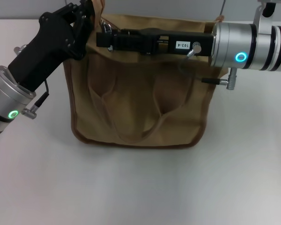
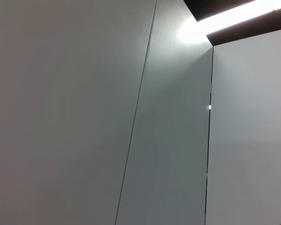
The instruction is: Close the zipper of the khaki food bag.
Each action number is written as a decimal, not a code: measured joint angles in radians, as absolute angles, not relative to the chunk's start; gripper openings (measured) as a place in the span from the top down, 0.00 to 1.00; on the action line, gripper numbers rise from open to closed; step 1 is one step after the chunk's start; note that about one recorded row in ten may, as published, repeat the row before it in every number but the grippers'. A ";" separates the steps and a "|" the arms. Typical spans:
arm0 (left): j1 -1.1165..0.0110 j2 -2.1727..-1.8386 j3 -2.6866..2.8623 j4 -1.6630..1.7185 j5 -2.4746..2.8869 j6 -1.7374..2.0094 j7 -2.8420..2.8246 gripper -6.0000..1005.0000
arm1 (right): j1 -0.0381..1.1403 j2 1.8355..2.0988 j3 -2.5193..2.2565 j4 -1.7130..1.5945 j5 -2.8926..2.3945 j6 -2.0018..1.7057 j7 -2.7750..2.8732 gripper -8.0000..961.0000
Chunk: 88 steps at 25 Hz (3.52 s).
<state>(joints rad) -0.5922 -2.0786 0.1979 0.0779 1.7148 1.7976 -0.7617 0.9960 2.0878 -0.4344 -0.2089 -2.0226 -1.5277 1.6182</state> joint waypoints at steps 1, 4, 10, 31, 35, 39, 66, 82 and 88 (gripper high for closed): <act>-0.592 -2.079 0.198 0.078 1.715 1.797 -0.762 0.96 | 0.996 2.088 -0.444 -0.209 -2.021 -1.520 1.619 0.41; -0.592 -2.079 0.198 0.076 1.715 1.796 -0.761 0.96 | 0.996 2.088 -0.464 -0.208 -2.017 -1.510 1.619 0.45; -0.591 -2.079 0.198 0.075 1.715 1.799 -0.762 0.96 | 0.999 2.090 -0.482 -0.207 -2.015 -1.492 1.614 0.51; -0.569 -2.077 0.194 0.066 1.712 1.795 -0.752 0.96 | 0.980 2.090 -0.474 -0.209 -2.012 -1.501 1.599 0.99; -0.540 -2.075 0.172 0.073 1.707 1.786 -0.750 0.96 | 0.961 2.087 -0.473 -0.216 -2.012 -1.504 1.599 0.99; -0.491 -2.072 0.118 0.085 1.707 1.779 -0.750 0.96 | 0.928 2.084 -0.473 -0.236 -1.998 -1.509 1.599 0.99; -0.437 -2.069 0.084 0.101 1.703 1.741 -0.750 0.96 | 0.570 2.056 -0.468 -0.414 -1.779 -1.715 1.623 0.99; -0.396 -2.069 0.198 0.165 1.713 1.828 -0.691 0.82 | 0.479 2.079 -0.468 -0.356 -1.675 -1.758 1.310 0.91; -0.352 -2.068 0.324 0.251 1.715 1.831 -0.687 0.57 | 0.480 2.081 -0.468 -0.313 -1.653 -1.796 1.174 0.71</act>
<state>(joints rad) -0.3520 -2.0682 0.3241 0.2512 1.7145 1.8307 -0.6874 0.4796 2.0812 -0.4676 -0.3133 -1.6529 -1.7956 1.1741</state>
